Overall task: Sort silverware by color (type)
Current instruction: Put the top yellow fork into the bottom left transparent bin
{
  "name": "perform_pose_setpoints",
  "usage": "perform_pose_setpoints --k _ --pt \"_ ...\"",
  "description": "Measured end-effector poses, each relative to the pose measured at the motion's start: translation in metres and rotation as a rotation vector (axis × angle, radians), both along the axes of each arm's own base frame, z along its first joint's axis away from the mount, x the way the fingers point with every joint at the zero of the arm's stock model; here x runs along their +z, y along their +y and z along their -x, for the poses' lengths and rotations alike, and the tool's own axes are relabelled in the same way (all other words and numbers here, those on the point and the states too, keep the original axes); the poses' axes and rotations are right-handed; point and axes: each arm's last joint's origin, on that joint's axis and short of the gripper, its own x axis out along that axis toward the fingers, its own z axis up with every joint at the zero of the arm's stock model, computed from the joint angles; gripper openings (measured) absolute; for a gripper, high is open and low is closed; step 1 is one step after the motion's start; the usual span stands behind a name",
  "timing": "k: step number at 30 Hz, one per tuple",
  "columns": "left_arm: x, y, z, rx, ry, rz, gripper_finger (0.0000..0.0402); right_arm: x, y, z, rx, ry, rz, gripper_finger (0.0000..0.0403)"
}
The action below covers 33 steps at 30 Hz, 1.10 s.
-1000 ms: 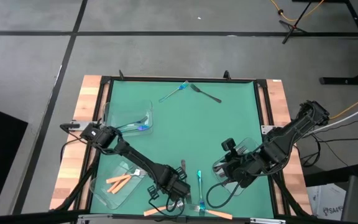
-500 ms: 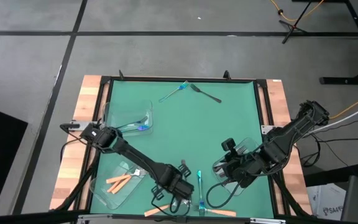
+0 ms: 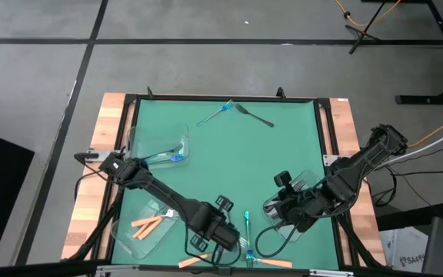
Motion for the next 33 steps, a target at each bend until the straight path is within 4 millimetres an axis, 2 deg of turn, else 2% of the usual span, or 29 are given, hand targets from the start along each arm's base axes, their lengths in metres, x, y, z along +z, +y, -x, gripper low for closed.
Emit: perform_pose_setpoints --k 9,20,29,33 --pt "0.025 -0.014 0.014 0.183 -0.080 -0.033 0.0058 0.000 0.000 0.000 0.000 0.000 0.000 0.0069" --pt "0.026 -0.029 0.043 0.471 -0.048 -0.079 0.0058 0.000 0.000 0.000 0.000 0.000 0.000 0.0069" --pt "0.026 -0.044 0.053 0.594 -0.102 -0.047 0.0059 0.000 0.000 0.000 0.000 -0.002 -0.001 0.0069" --pt "0.026 -0.050 0.057 0.591 -0.113 -0.048 0.0059 0.000 0.000 0.000 0.023 -0.001 0.013 0.0069"
